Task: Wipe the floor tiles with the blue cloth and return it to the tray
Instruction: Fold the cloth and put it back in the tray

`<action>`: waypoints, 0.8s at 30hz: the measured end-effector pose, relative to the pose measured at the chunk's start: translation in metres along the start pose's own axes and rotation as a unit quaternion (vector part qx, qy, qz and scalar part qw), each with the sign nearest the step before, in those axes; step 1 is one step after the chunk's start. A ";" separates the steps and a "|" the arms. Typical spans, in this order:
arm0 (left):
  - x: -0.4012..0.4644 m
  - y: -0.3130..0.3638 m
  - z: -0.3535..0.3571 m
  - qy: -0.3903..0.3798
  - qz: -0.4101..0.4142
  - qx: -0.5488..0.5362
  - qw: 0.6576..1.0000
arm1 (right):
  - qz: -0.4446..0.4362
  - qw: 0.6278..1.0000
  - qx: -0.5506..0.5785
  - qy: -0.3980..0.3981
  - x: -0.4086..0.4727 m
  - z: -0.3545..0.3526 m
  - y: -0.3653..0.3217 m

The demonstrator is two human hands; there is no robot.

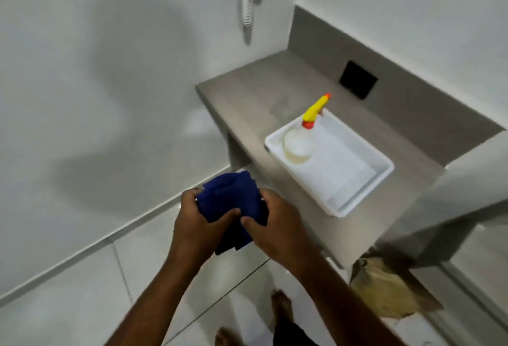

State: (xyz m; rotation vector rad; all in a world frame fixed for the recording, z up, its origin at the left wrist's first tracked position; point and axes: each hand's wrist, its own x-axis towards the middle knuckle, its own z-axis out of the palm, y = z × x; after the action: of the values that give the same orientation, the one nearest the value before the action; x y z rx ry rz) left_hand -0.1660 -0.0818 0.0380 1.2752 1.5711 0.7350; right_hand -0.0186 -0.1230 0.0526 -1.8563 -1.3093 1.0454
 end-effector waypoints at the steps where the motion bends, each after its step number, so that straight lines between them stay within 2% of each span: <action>1: 0.001 0.011 0.015 0.000 0.014 0.015 1.000 | 0.007 0.999 0.001 0.032 0.000 -0.017 0.004; 5: 0.017 0.050 0.092 -0.024 0.078 0.090 0.993 | 0.036 0.988 -0.026 0.147 0.016 -0.097 0.033; 8: 0.041 0.067 0.160 -0.087 0.106 0.152 0.979 | 0.082 0.975 -0.130 0.161 0.051 -0.150 0.077; 12: 0.073 0.064 0.236 -0.139 0.136 0.305 0.932 | 0.167 0.959 -0.200 0.108 0.098 -0.184 0.137; 15: 0.091 0.059 0.272 -0.119 0.162 0.415 0.887 | 0.154 0.958 -0.227 0.089 0.119 -0.187 0.169; 18: 0.107 0.056 0.286 -0.117 0.151 0.480 0.856 | 0.125 0.953 -0.266 0.069 0.134 -0.184 0.180; 22: 0.105 0.061 0.285 -0.145 0.170 0.570 0.791 | 0.117 0.906 -0.407 0.003 0.142 -0.184 0.178; 24: 0.097 0.063 0.270 -0.144 0.201 0.573 0.781 | 0.081 0.881 -0.467 0.011 0.136 -0.180 0.162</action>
State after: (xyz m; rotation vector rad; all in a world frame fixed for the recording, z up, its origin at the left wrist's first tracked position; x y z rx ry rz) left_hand 0.1072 -0.0006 -0.0348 2.5106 1.4773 -0.3339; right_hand 0.2378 -0.0522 -0.0295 -2.6862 -1.8609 0.4482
